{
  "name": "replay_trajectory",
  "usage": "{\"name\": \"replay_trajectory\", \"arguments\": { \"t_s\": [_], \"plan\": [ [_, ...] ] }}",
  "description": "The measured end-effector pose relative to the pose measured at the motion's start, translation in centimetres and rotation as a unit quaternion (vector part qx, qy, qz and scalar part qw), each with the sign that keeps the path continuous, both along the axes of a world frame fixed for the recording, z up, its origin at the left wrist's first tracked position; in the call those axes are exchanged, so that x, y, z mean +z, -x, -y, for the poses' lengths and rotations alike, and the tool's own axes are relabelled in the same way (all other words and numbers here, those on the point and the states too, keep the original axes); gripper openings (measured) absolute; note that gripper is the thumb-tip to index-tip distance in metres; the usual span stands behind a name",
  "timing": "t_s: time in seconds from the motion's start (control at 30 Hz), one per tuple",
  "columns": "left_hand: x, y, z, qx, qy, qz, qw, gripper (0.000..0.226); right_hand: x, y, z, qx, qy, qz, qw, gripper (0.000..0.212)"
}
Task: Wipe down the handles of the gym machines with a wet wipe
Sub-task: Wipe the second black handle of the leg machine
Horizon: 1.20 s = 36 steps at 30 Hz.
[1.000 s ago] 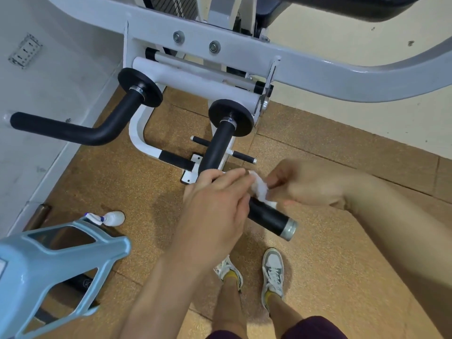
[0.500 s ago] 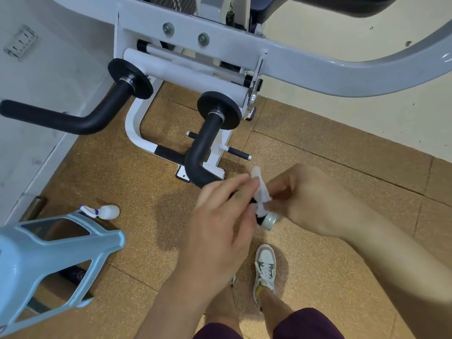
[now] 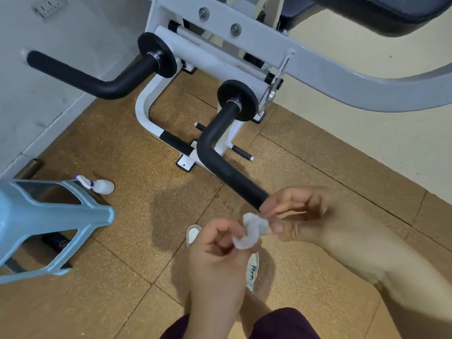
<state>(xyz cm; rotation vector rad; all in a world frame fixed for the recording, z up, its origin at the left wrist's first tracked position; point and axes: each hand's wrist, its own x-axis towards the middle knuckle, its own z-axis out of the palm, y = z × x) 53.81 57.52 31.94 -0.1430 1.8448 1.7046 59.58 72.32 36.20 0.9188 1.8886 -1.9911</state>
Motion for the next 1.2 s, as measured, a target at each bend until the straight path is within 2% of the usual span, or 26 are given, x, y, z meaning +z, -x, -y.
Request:
{"name": "replay_trajectory", "arguments": {
  "t_s": [0.07, 0.17, 0.27, 0.33, 0.4, 0.53, 0.63, 0.8, 0.93, 1.07, 1.2],
  "plan": [
    [-0.8, 0.1, -0.2, 0.089, -0.042, 0.100, 0.990, 0.031, -0.3, 0.1, 0.0, -0.015, -0.101, 0.017, 0.995, 0.015],
    [-2.3, -0.3, -0.9, 0.185, -0.130, 0.231, 0.946, 0.014, -1.1, 0.7, 0.1, -0.029, -0.291, 0.032, 0.956, 0.018],
    [-2.5, -1.5, -2.6, 0.233, -0.159, 0.310, 0.908, 0.007, -1.8, 1.3, 0.8, 0.037, -0.359, 0.051, 0.931, 0.017],
    [-2.3, -2.2, -3.6, 0.254, -0.164, 0.346, 0.888, 0.012, -1.9, 1.6, 0.9, 0.061, -0.383, 0.070, 0.919, 0.014],
    [-2.5, -2.3, -3.8, 0.267, -0.172, 0.335, 0.887, 0.021, -1.7, 2.1, 0.5, 0.075, -0.386, 0.085, 0.915, 0.011],
    [-3.1, -1.6, -3.7, 0.220, -0.151, 0.221, 0.938, 0.016, -1.6, 3.0, -0.4, 0.118, -0.400, 0.088, 0.905, 0.011],
    [-3.8, -1.7, -3.6, 0.199, -0.144, 0.184, 0.952, 0.026, -1.7, 3.3, -0.7, 0.128, -0.399, 0.080, 0.904, 0.010],
    [-2.8, -1.6, -4.3, 0.189, -0.135, 0.086, 0.969, 0.008, -2.2, 4.0, -1.3, 0.113, -0.370, 0.072, 0.919, 0.008],
    [-3.7, 0.1, -5.4, 0.270, -0.156, 0.132, 0.941, 0.016, -2.3, 4.1, -1.5, 0.114, -0.362, 0.075, 0.922, 0.010],
    [-3.4, -2.2, -4.7, 0.216, -0.172, 0.169, 0.946, 0.015, -2.1, 4.5, -1.5, 0.133, -0.363, 0.085, 0.918, 0.011],
    [-4.7, -0.1, -4.8, 0.205, -0.157, 0.171, 0.951, 0.018, -1.9, 4.9, -1.7, 0.146, -0.352, 0.092, 0.920, 0.017]
  ]
}}
